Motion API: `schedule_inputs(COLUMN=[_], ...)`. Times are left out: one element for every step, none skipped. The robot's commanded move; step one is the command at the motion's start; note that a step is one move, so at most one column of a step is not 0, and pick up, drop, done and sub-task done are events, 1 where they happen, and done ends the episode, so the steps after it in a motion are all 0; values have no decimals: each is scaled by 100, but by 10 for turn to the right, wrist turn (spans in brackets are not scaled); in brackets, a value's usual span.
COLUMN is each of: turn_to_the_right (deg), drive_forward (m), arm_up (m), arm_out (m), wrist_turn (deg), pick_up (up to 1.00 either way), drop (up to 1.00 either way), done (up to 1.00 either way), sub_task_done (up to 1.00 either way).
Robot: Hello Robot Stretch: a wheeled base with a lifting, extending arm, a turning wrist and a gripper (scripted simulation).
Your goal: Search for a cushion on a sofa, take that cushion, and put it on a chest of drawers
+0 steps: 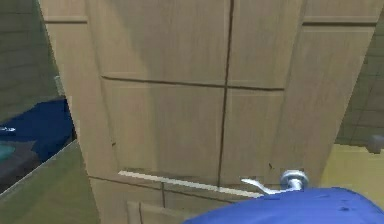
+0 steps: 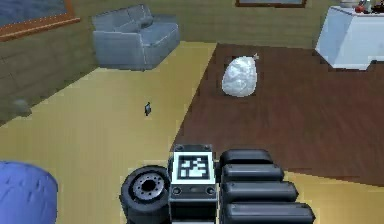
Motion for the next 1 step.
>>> schedule_inputs(turn_to_the_right=[-450], drive_forward=[0], arm_up=[0], arm_out=[0], wrist_turn=[0], pick_up=[0], drop=[0], done=[0], sub_task_done=[0])
